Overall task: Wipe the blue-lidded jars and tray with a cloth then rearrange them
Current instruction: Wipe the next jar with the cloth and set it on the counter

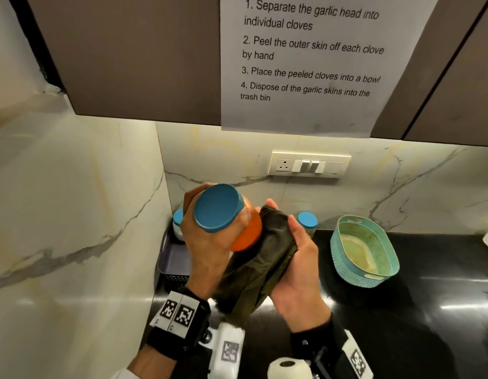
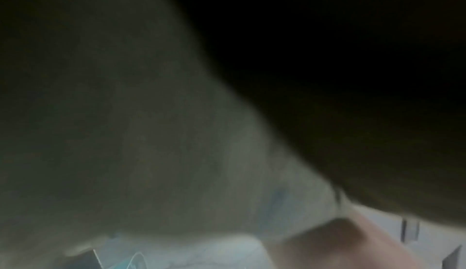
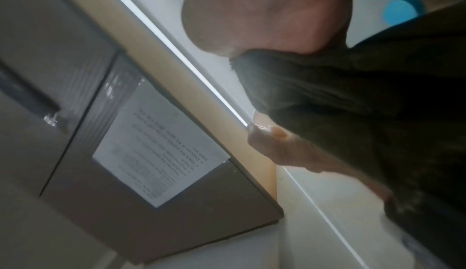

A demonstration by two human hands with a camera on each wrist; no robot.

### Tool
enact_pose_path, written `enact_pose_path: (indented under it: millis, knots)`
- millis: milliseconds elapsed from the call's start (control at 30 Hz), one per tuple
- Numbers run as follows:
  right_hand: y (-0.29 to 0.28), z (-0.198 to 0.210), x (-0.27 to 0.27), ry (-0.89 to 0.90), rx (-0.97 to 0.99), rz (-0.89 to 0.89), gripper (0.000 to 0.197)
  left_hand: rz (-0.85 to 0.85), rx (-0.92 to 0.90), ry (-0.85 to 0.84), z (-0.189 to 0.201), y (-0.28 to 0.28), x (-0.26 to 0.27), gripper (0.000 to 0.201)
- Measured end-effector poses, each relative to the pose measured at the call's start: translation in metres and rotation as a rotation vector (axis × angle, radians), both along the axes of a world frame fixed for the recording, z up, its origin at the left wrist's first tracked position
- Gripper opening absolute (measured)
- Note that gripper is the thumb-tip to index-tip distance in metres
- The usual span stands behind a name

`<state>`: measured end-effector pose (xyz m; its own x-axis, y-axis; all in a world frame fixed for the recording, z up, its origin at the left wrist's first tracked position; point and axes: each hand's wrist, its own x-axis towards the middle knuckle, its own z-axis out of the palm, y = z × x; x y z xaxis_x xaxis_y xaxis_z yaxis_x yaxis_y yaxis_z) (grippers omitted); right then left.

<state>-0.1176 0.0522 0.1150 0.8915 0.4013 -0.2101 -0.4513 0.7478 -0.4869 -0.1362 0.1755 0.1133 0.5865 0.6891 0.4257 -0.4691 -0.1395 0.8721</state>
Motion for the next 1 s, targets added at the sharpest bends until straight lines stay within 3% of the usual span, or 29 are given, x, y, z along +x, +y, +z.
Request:
enact_pose_path:
  millis: [167,333,667,767,833,1000]
  knots:
    - [-0.013,0.017,0.031,-0.183,-0.114,0.094,0.053,-0.105,0.027,-0.034,-0.001,-0.019,-0.004,0.063]
    - [-0.006,0.017,0.039,-0.069,-0.103,0.210,0.056,-0.132,0.018,-0.037,0.005,-0.029,-0.005,0.064]
    - [0.000,0.001,-0.010,0.142,-0.013,0.145,0.050,-0.091,0.052,-0.048,0.006,-0.012,0.005,0.065]
    - [-0.015,0.005,-0.005,0.026,-0.070,0.012,0.044,-0.078,0.075,-0.052,0.009,-0.011,0.005,0.063]
    - [-0.025,0.017,-0.001,-0.146,-0.134,-0.040,0.041,-0.083,0.081,-0.057,0.010,-0.013,0.005,0.060]
    - [-0.029,0.041,0.017,-0.491,-0.415,0.045,0.045,-0.218,0.052,-0.044,0.003,-0.027,0.004,0.069]
